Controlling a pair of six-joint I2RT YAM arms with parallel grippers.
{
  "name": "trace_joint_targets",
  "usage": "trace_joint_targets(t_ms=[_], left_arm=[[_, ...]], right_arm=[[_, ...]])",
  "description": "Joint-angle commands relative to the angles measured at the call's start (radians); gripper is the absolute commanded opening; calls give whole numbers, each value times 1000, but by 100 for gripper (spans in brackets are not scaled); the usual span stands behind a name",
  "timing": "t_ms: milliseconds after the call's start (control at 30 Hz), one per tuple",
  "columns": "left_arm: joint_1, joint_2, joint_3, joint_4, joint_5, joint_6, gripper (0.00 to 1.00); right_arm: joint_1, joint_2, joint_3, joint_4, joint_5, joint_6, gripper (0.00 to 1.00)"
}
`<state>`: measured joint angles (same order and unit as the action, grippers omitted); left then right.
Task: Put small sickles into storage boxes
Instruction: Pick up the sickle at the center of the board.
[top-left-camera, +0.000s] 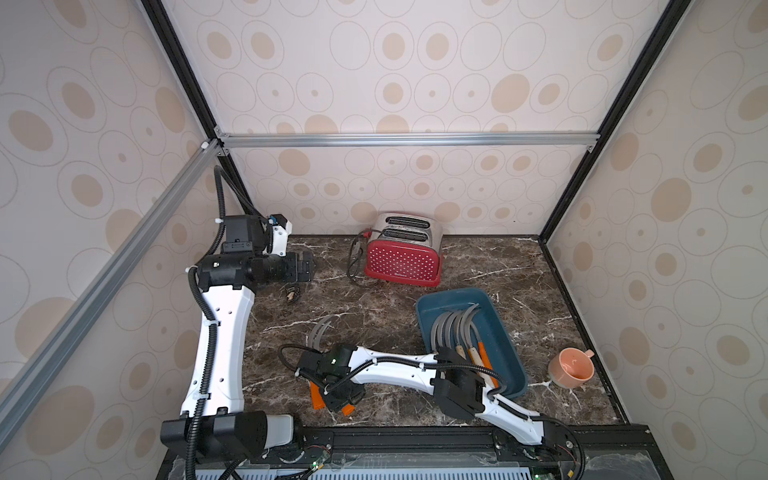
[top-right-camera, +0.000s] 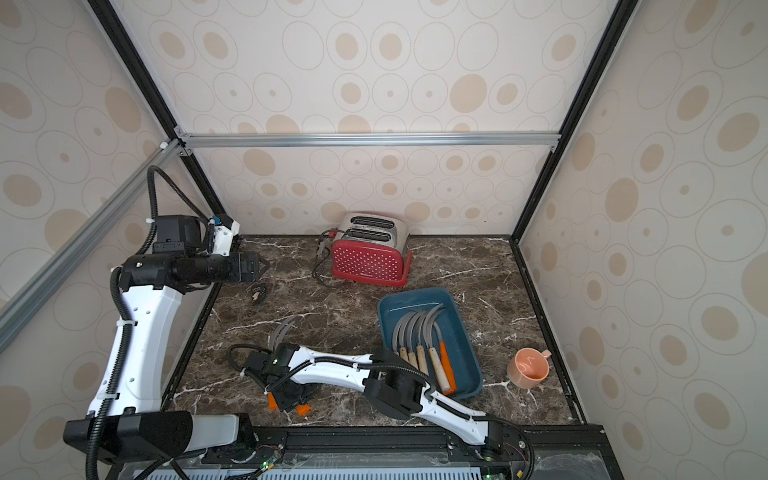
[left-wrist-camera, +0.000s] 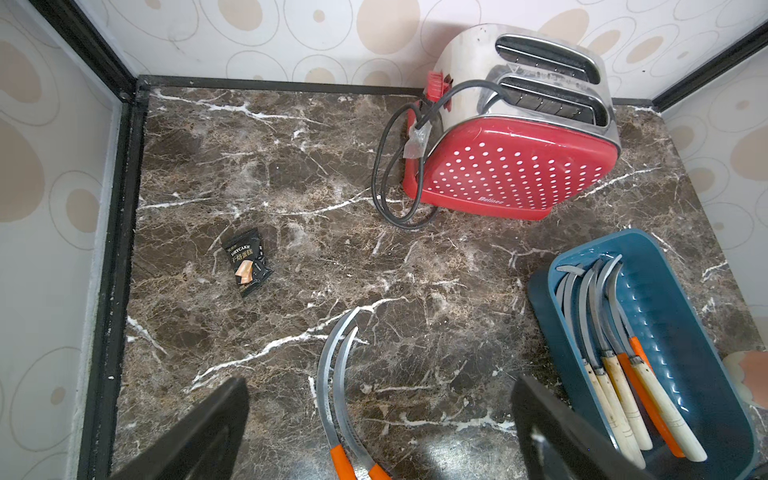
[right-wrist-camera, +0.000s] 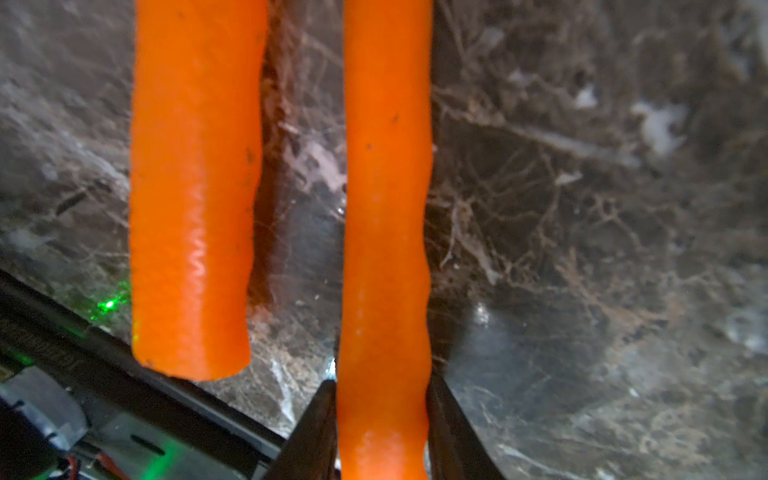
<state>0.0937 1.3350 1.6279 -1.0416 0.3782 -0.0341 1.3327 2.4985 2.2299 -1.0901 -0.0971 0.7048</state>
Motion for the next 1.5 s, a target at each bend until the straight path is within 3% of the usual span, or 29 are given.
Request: trace_joint_targets(t_ms=[0, 200, 433, 833, 1467], left_arm=[[7, 5, 29, -9, 17, 1, 99], [7, 7, 29, -6, 25, -4, 99], [6, 7, 41, -6, 21, -1, 99], [6, 13, 81, -8, 12, -12, 99], [7, 27, 122, -5, 5, -21, 99]], right_arm=[[2, 82, -3, -55, -5, 8, 30], [-2, 109, -22, -80, 13, 20, 20], [-6, 112, -50, -72, 41, 25, 0], [5, 18, -61, -162, 264, 19, 0], [10, -46, -46, -283, 461, 29, 0]])
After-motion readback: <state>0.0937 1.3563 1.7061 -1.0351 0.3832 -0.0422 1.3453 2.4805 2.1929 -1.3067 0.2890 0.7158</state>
